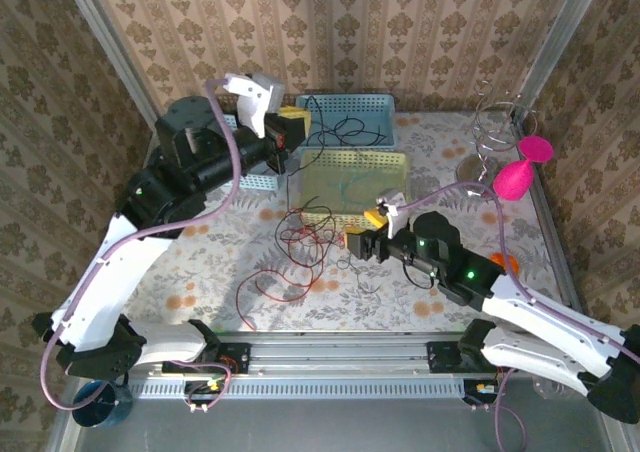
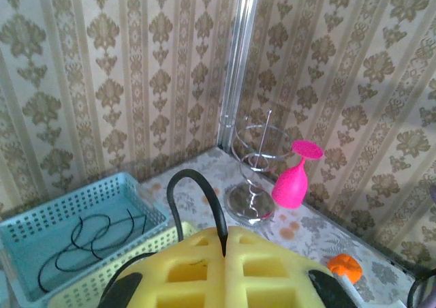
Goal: Untangle the cables
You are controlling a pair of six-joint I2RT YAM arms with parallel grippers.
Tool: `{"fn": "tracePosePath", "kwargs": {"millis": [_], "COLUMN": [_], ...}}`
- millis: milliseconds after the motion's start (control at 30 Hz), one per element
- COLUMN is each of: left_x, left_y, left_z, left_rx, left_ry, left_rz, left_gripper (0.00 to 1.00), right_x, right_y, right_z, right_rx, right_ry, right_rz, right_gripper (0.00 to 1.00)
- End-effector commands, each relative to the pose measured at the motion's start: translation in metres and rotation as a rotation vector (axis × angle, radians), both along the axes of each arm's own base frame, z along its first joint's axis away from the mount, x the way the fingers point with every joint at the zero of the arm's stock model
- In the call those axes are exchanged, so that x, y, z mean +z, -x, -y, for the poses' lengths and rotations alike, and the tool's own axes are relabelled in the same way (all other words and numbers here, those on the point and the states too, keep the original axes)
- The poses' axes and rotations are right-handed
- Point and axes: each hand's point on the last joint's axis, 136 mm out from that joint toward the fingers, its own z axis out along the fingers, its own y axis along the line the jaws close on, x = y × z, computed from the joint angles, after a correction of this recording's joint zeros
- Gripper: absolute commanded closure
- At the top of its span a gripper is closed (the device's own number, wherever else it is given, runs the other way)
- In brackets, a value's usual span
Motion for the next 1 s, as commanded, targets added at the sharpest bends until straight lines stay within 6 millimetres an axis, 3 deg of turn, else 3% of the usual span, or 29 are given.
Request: {"fn": "tracePosePath", "kwargs": {"millis": [0,267,300,433,533,667,833,900,967], "left_x": [0.029,0.024,0.023,0.019,0.017,0.016,0.013,0.010,0.006], "left_y": [0.011,0.011,0.011,0.012,0.013,0.016,0.017,0.016,0.014], "left_z": [-0.009,-0.009,-0.010,-0.012,-0.015,-0.023,-0.032,-0.036,-0.039], "left_rx": [-0.021,-0.037,-0.036,-0.040,-0.038,-0.030,-0.018,-0.009,0.003], "left_ry": [0.115,0.142,0.144,0.158,0.170,0.183,0.200,0.202,0.196], "left_rz": [0.026,-0.017,-0.021,-0.042,-0.048,-0.055,-0.063,-0.066,-0.071], "left_gripper": [1.00,1.00,1.00,1.00,1.00,1.00,1.00,1.00,1.00], "right_x": [0.025,0.044,0.036,0.049,0.047,0.042,0.049,0.052,0.054], "right_y": [-0.002,-0.043,-0.050,-0.073,-0.096,-0.103,-0.094,-0.088,-0.079], "right_z": [-0.035,-0.089,-0.098,-0.110,-0.118,-0.124,-0.117,-0.115,-0.111], "right_rx": [0.106,0.101,0.095,0.023,-0.050,-0.059,-0.057,-0.043,-0.023], "right_ry": [-0.050,-0.181,-0.165,-0.179,-0.172,-0.168,-0.200,-0.191,-0.191], "right_rz": [0.110,0.145,0.137,0.184,0.190,0.184,0.203,0.206,0.205], "right_gripper": [0.26,0.18,0.15,0.14,0.17,0.39,0.91,1.00,1.00]}}
